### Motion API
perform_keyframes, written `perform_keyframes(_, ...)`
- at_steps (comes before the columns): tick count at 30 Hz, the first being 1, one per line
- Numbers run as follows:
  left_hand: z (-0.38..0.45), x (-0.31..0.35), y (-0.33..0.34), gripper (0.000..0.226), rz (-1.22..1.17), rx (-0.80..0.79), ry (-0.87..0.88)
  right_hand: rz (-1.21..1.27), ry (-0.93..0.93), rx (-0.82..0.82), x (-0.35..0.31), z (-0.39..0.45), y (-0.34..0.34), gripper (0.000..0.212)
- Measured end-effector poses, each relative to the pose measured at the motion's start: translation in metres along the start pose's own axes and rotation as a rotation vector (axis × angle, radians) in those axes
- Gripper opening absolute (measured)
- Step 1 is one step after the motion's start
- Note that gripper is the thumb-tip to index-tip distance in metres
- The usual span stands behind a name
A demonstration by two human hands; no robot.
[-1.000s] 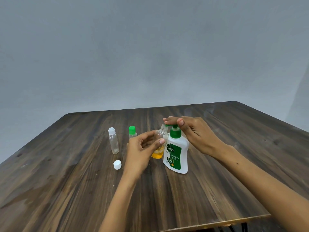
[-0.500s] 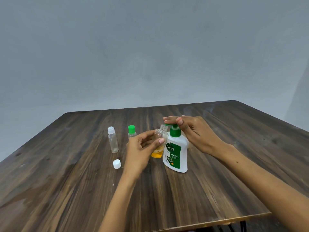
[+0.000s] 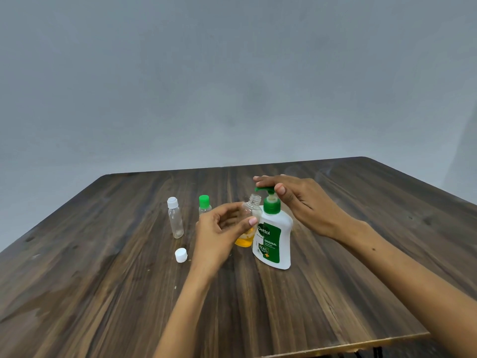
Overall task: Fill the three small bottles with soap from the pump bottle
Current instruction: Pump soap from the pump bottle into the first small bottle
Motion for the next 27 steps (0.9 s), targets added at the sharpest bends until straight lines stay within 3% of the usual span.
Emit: perform_keyframes(27,0.0003,-0.0014,-0.0018,0.047,0.032,0.039,0.018,-0.053,0.006,0.017,-0.0010,-0.0035,0.0064,0.080)
Point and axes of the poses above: each hand's wrist, its own z-axis towards the middle knuckle, its own y-axis out of the palm, x = y × z, the point moved 1 cm from there along z, towards the middle knuckle, and after that the axes turned 5 degrees about x, right-handed, at the moved point
